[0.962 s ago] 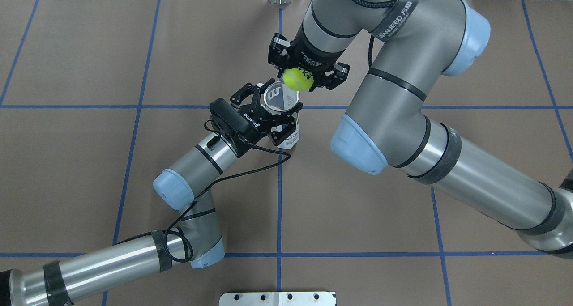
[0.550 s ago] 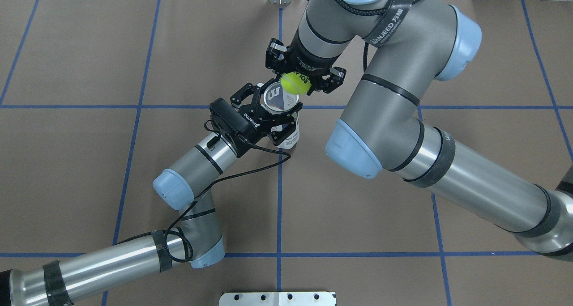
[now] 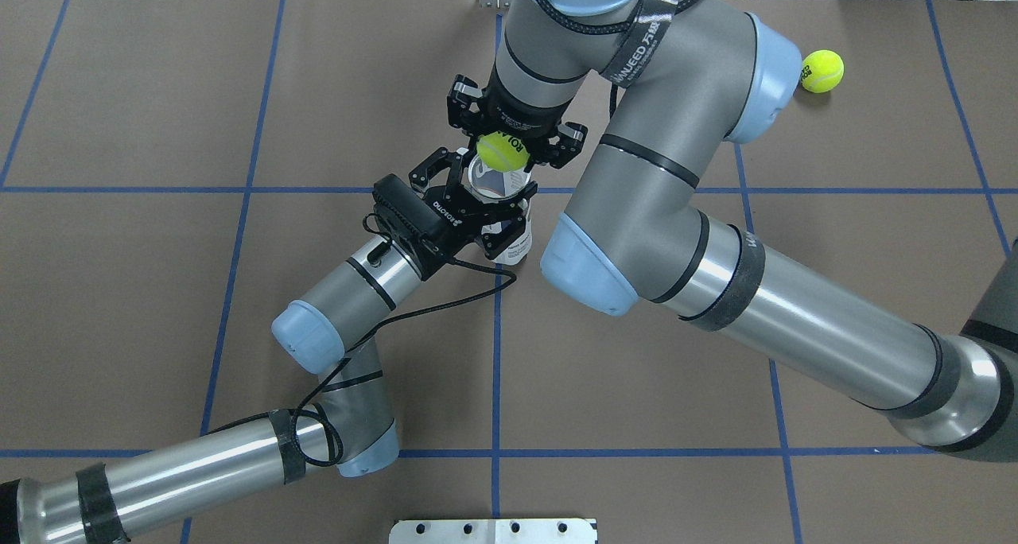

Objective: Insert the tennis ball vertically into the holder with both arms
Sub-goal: 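Lower the ball into the can and open the right gripper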

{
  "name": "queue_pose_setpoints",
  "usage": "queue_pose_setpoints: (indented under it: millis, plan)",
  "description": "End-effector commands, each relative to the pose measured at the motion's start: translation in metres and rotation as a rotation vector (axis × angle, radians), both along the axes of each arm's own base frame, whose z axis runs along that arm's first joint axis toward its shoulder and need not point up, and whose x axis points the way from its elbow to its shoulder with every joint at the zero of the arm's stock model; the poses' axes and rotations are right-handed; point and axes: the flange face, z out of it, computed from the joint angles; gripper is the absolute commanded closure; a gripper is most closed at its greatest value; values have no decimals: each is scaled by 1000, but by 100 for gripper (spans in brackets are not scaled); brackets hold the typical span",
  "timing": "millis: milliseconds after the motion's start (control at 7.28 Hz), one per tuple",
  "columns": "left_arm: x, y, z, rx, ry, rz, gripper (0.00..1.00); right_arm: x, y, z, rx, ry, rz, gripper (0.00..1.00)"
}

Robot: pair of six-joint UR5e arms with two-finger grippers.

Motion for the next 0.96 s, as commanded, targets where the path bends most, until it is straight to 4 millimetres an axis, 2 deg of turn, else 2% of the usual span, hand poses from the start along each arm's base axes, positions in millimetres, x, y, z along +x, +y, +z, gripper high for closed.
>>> queue_pose_setpoints:
  millis: [0, 137, 687, 824]
  plan:
    - [0, 0, 0, 0, 1, 0, 12, -9, 5, 0, 3, 6, -7, 49]
    - [0, 0, 0, 1, 0, -1, 11, -10, 6, 0, 6, 9, -6, 3]
    - [0, 0, 0, -3, 2, -5, 10, -9, 7, -2, 18, 9, 0, 2]
    - [0, 0, 1, -4, 1, -5, 10, -3, 10, -4, 22, -1, -1, 2]
